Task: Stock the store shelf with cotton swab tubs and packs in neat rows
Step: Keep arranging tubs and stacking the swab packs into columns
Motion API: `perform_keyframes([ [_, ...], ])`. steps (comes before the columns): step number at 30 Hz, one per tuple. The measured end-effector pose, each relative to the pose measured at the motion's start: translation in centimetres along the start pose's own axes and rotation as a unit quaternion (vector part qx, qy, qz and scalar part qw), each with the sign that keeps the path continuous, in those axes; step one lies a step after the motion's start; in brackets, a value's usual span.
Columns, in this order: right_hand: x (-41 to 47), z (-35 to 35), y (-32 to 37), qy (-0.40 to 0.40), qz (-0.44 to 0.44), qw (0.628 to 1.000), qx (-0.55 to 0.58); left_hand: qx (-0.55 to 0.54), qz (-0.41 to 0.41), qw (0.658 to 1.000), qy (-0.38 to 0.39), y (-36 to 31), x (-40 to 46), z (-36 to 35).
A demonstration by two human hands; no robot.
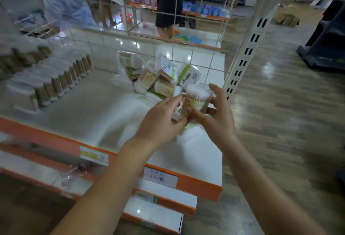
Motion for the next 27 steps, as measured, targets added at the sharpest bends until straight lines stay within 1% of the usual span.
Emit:
perform_keyframes([
  [3, -0.4, -2.2, 1.1, 0.004, 0.017, 1.0, 0.001, 0.066, -0.021, 0.998, 0.004, 1.6, 0.0, 2.1],
  [6, -0.8, -4.3, 2.4, -0.01, 0.042, 0.999, -0.014, 0.125, -0.026, 0.992, 0.012, 3.6, 0.3, 4.7],
  [11, -2.1, -8.9, 4.5, -0.04, 0.071, 0.996, -0.025, 0.177, -0.035, 0.982, 0.055, 7.4, 0.5, 9.3],
  [13, -2.9, -11.0, 5.0, -0.059, 0.077, 0.995, -0.02, 0.196, -0.035, 0.978, 0.06, 9.3, 0.5, 11.7],
  [17, -5.0, -15.6, 5.5, -0.078, 0.062, 0.995, 0.0, 0.211, -0.028, 0.974, 0.071, 13.2, -0.6, 16.5],
  [20, -6.7, -18.9, 6.0, -0.08, 0.054, 0.995, 0.026, 0.212, -0.023, 0.975, 0.061, 15.5, -1.3, 20.2],
  [27, -9.4, -25.8, 8.4, -0.045, 0.055, 0.997, 0.032, 0.209, 0.002, 0.976, 0.055, 19.5, -2.3, 26.1],
])
Point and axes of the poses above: each hand's wrist, its own x-axis towards the middle knuckle, its own z-axis out of the back of the hand, y = z × x, the point moved 10 cm from there along x, towards the middle knuckle, and after that the axes turned 12 degrees about -y, right-handed, at the moved point
